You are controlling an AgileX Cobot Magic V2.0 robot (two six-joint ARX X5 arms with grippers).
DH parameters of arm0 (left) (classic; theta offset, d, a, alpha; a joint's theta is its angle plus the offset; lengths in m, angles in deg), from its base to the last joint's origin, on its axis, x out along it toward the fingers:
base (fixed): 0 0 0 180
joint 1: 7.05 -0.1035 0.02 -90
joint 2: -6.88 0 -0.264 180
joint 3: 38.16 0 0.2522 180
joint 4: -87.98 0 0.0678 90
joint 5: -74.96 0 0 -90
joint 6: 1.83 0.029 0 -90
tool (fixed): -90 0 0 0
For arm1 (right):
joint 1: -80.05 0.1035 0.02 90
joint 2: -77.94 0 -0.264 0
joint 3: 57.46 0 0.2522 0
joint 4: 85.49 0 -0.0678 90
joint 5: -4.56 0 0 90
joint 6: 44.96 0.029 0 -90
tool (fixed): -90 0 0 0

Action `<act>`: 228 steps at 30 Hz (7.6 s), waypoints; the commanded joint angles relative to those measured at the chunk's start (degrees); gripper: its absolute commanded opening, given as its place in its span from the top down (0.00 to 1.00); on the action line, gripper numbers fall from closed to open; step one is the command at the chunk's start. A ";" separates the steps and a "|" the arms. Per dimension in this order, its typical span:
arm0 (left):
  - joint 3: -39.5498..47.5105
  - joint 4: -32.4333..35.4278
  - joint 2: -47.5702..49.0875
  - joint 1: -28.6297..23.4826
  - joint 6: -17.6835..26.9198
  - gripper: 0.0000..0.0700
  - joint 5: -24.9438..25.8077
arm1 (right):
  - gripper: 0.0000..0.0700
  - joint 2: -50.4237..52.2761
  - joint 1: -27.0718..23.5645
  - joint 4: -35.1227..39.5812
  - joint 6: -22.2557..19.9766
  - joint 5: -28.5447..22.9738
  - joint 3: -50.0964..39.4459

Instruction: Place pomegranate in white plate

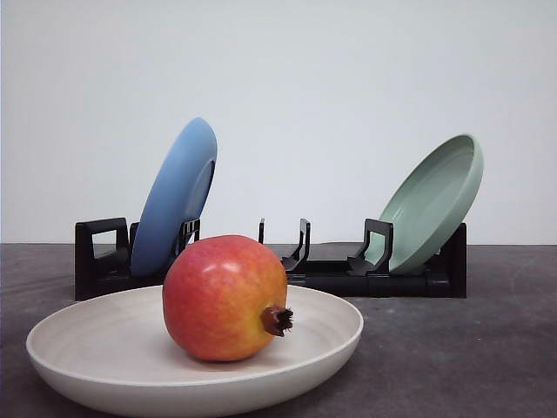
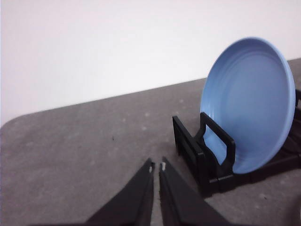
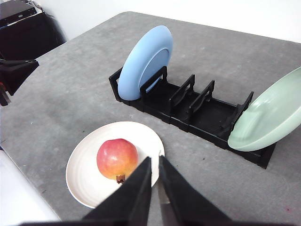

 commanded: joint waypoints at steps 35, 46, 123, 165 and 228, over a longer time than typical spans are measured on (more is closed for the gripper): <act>6.85 -3.81 1.98 -4.14 -6.73 1.00 -5.97 | 0.97 -0.13 0.31 0.64 0.17 0.02 0.61; 6.85 -3.84 1.98 -5.35 -6.73 1.00 -5.97 | 0.97 -0.13 0.32 0.63 0.17 0.04 0.61; 6.82 -3.86 1.96 -5.35 -6.73 1.00 -5.97 | 0.97 26.12 -40.57 42.65 -16.12 -2.80 -50.97; 6.82 -3.86 1.96 -5.35 -6.73 1.00 -5.97 | 0.97 26.12 -40.57 43.85 -16.12 -2.91 -50.97; 6.82 -3.86 1.98 -5.35 -6.73 1.00 -5.97 | 0.97 26.12 -40.57 43.85 -16.13 -2.91 -50.97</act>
